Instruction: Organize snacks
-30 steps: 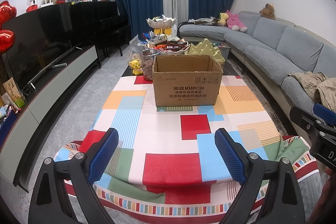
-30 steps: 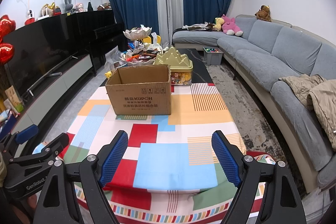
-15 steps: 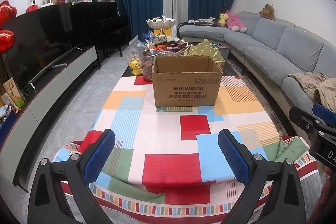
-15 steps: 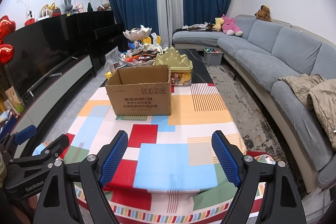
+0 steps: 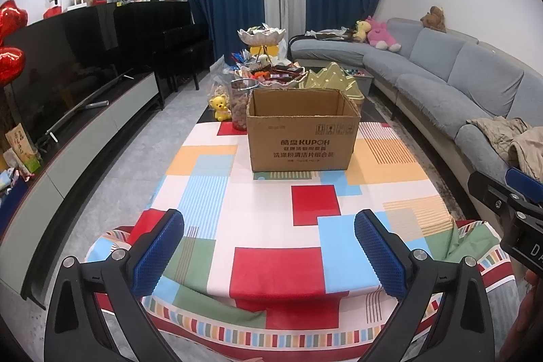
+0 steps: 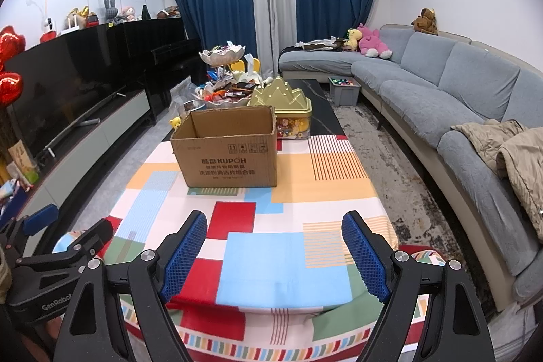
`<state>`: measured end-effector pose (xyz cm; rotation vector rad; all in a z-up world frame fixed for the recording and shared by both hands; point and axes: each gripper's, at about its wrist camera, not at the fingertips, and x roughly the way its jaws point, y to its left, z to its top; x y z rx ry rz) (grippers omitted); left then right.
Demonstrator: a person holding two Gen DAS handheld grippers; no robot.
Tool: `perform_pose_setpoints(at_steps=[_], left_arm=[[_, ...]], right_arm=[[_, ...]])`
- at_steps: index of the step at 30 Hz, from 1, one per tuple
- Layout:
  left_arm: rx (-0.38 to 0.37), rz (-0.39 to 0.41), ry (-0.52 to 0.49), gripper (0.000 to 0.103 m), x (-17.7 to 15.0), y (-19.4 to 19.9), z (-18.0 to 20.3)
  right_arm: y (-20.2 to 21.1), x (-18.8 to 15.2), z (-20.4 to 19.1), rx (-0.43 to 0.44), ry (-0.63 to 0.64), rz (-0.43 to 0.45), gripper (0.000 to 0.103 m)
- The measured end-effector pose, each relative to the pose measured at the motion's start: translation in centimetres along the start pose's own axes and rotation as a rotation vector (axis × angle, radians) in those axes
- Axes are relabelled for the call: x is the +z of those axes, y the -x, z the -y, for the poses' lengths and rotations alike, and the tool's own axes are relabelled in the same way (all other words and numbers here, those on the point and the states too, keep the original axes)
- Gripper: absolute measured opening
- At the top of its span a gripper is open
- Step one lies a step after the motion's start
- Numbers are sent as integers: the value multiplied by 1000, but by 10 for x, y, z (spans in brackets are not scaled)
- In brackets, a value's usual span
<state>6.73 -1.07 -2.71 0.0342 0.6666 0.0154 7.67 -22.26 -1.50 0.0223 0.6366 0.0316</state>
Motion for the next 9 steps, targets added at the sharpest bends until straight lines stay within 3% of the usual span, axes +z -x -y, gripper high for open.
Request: perform_pose_setpoints(at_steps=[9], left_arm=[[2, 5, -6, 102, 0, 1, 0]], right_arm=[[-1, -1, 0, 0, 0, 0, 83]])
